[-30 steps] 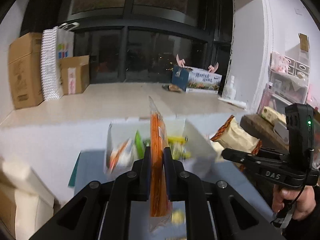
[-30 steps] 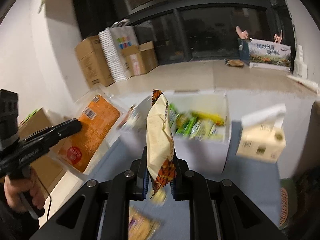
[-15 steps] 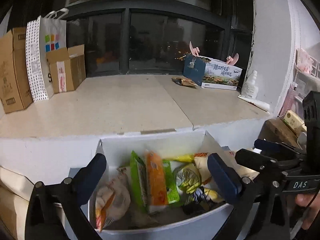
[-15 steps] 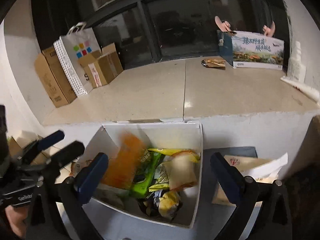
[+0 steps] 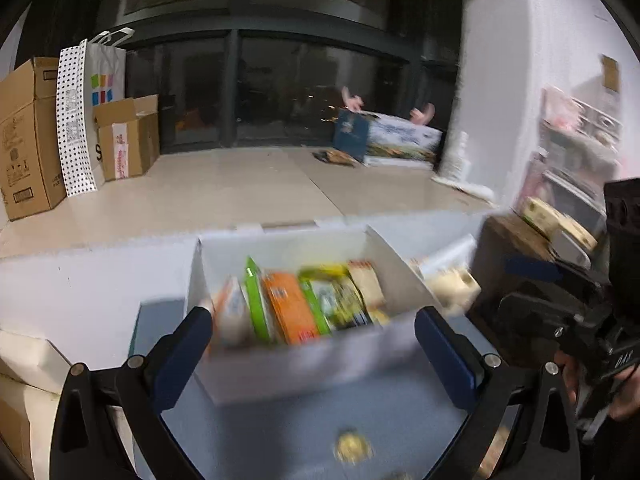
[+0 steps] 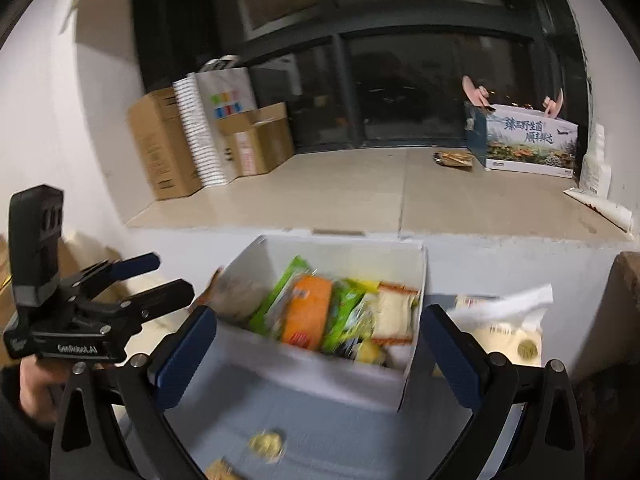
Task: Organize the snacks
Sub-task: 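Carry both bags into the white box and open both tools, then move both open tools back over the remaining snacks, then grasp the round cartoon jelly cup with the right tool while the left tool grasps the small yellow jelly cup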
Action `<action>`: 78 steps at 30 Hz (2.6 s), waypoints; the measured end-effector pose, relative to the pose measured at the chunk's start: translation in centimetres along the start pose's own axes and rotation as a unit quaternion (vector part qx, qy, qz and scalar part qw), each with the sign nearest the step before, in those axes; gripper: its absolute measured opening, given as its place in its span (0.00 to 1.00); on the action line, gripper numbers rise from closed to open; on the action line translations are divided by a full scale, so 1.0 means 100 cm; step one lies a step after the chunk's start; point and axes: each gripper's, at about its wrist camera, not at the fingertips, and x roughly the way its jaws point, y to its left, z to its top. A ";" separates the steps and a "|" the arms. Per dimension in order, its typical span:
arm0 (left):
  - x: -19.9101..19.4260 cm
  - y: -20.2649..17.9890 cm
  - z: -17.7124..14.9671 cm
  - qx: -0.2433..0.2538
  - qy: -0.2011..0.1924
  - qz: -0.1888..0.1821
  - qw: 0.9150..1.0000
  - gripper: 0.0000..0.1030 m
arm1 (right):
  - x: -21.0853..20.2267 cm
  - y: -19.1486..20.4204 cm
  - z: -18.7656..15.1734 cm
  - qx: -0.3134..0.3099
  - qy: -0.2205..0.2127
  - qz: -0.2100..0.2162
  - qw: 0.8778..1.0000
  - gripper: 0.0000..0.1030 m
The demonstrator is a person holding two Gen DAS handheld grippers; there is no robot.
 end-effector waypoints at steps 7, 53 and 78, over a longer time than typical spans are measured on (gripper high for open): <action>-0.044 -0.017 -0.107 -0.024 0.041 -0.027 0.998 1.00 | -0.051 0.017 -0.105 0.007 0.015 0.024 1.000 1.00; -0.047 -0.029 -0.182 -0.055 0.088 -0.041 0.994 1.00 | -0.041 0.050 -0.209 -0.052 0.114 0.030 0.992 0.48; 0.067 -0.050 -0.136 0.004 0.116 -0.055 0.992 0.36 | -0.071 0.014 -0.215 0.011 0.086 0.021 0.996 0.48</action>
